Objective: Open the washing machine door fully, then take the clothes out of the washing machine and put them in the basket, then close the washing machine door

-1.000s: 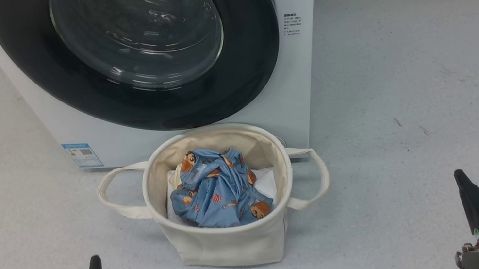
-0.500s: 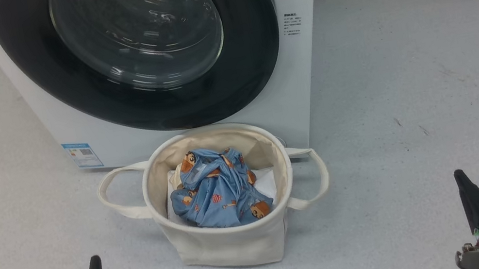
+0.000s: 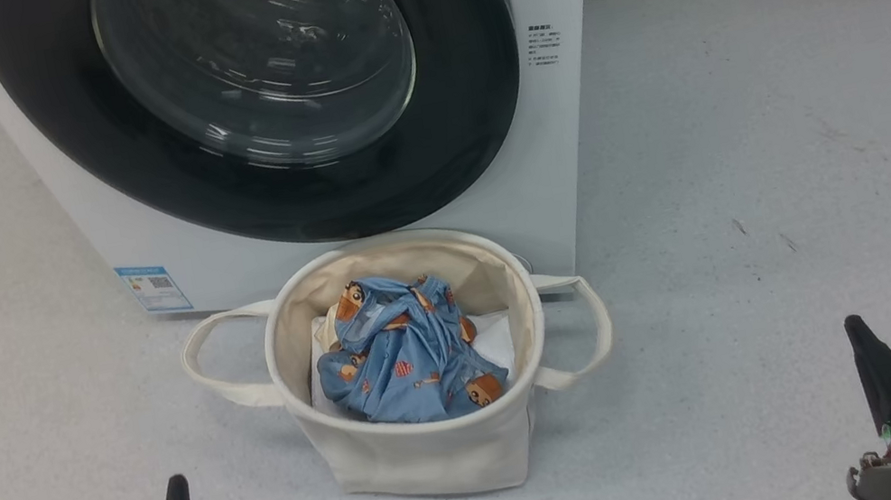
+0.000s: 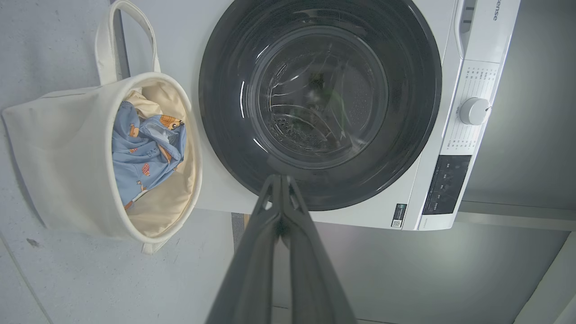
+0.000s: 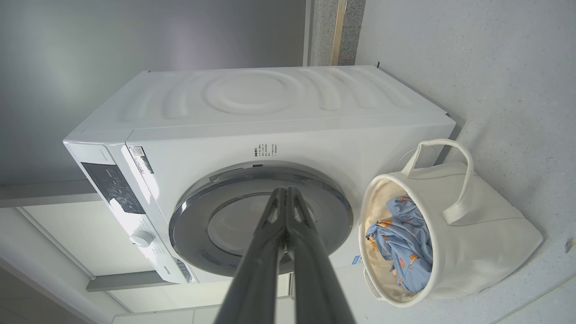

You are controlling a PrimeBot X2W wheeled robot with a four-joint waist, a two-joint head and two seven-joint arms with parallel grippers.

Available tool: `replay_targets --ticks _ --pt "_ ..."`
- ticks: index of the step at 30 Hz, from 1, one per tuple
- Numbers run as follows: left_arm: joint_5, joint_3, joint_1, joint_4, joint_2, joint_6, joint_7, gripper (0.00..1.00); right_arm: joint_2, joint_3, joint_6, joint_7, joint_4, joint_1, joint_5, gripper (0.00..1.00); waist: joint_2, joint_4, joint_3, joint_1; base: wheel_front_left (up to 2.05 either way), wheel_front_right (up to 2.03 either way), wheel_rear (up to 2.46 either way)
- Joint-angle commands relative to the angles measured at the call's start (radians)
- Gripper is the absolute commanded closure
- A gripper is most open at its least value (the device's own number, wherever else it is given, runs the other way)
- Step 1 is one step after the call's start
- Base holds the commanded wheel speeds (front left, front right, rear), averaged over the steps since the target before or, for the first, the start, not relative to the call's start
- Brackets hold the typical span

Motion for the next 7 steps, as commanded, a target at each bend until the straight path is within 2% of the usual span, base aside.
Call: replay_targets --ticks 1,7 --pt "-0.003 0.034 -0.044 -0.036 0.006 -0.007 0.008 1.00 -0.010 0.019 0.000 0.008 -0.031 -0.048 0.004 1.00 0.0000 0.000 0.000 0.0000 0.00 0.00 0.00" --pt "-0.003 0.034 -0.044 -0.036 0.006 -0.007 0.008 1.00 -0.010 0.019 0.000 0.008 -0.031 -0.048 0.004 1.00 0.0000 0.000 0.000 0.0000 0.00 0.00 0.00"
